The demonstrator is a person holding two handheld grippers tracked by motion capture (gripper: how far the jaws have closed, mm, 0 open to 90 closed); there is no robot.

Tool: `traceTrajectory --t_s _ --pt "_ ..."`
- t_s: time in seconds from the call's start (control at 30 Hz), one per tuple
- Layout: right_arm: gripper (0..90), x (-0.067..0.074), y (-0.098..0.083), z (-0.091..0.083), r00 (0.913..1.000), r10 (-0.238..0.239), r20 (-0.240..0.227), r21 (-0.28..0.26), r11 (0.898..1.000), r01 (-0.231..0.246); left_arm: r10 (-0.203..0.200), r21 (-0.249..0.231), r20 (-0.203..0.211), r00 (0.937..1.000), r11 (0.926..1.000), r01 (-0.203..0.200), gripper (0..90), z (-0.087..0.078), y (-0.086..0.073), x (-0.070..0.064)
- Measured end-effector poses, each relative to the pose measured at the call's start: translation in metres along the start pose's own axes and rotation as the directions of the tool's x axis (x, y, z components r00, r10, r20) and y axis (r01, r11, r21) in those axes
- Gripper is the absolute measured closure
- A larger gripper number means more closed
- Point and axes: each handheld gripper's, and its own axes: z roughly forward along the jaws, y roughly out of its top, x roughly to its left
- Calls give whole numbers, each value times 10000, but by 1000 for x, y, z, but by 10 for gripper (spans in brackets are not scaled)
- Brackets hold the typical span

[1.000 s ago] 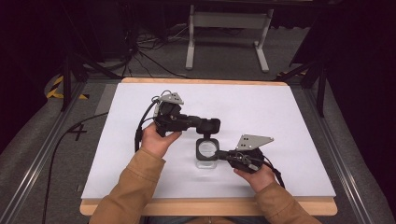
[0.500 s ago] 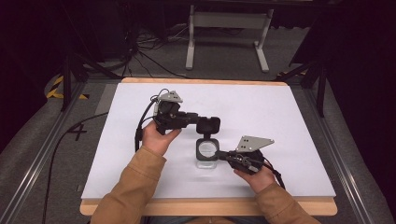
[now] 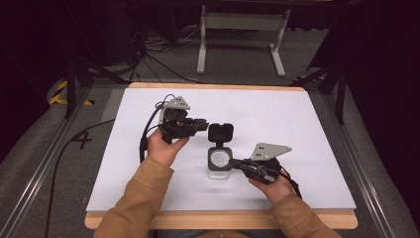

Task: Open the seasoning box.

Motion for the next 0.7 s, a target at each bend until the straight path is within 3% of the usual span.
traceTrajectory --t_s 0.27,0.5,0.7 --pt "896 -20 11 -17 9997 170 165 -392 9991 -163 -152 147 -77 9999 9998 153 725 -28 -6 -1" --pt "895 -45 14 -34 9971 318 694 -422 9987 -289 64 379 -656 9978 9993 -39 717 -52 -22 -1" --pt "894 -70 12 -46 9925 725 982 -502 9964 -678 -65 667 -883 9961 9977 124 689 -65 -35 6"
